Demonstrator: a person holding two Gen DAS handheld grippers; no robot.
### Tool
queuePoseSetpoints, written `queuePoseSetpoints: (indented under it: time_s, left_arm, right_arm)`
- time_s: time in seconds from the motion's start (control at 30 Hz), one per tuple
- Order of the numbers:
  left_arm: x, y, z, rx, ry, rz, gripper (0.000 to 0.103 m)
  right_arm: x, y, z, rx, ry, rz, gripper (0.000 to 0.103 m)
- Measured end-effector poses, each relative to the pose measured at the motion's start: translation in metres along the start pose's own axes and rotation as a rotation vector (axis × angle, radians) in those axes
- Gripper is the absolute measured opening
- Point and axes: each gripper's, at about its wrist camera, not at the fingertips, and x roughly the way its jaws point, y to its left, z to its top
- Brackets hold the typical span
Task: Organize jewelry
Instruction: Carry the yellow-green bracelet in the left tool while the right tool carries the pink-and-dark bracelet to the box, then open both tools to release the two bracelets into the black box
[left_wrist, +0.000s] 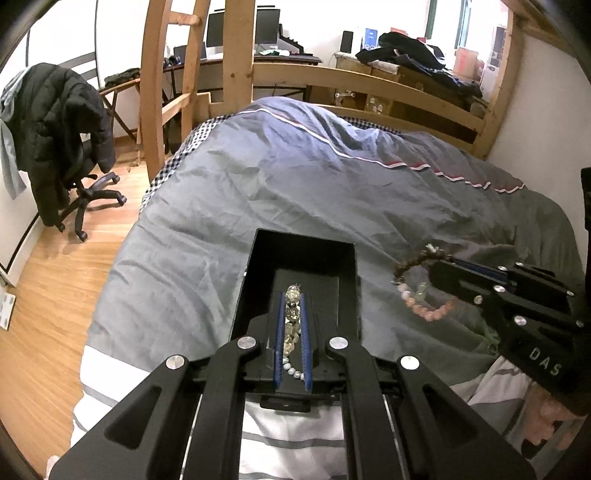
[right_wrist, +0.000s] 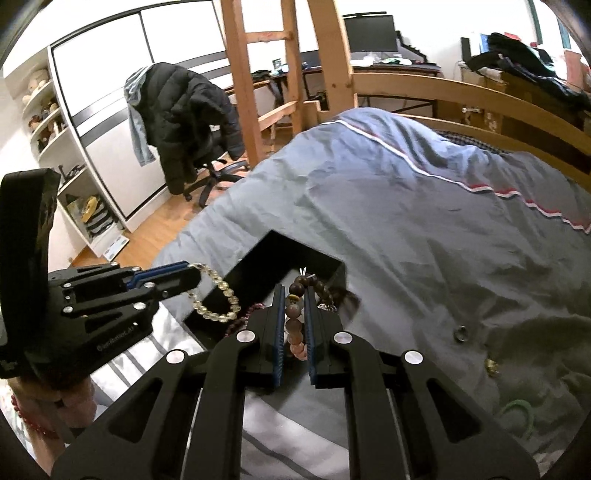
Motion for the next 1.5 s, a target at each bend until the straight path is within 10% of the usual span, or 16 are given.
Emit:
queuePoseSetpoints:
  time_s: [0.97,1.03,1.13,1.33,1.5]
  left_arm:
    - [0.039,0.037,-0.004,-0.066,0.087,-0.019,0.008]
    - [0.037,0.039,-0.003,-0.077,0.084,-0.021,0.015]
    - [0.030,0.043,-0.002,-0.099,0.046,-0.013,0.057]
    - [0.023,0.047,0.000,-0.117,0.010,0.007,0.065]
    - [0.023,0.042,0.001,-0.097,-0.001,0.021,0.077]
  right_arm:
    - [0.075,0.022,-0.006,-0.007,0.115,0.034,0.011]
    - [0.073,0.019,-0.005,0.001,0.112,0.042,0.011]
    - [0.070,0.016,-0.003,0.006,0.109,0.042,0.013]
    - [0.061,0.014,0.000,-0.007,0.070,0.020,0.057]
    - [0.055,0.005,0.001,0.002,0.052,-0.031,0.063]
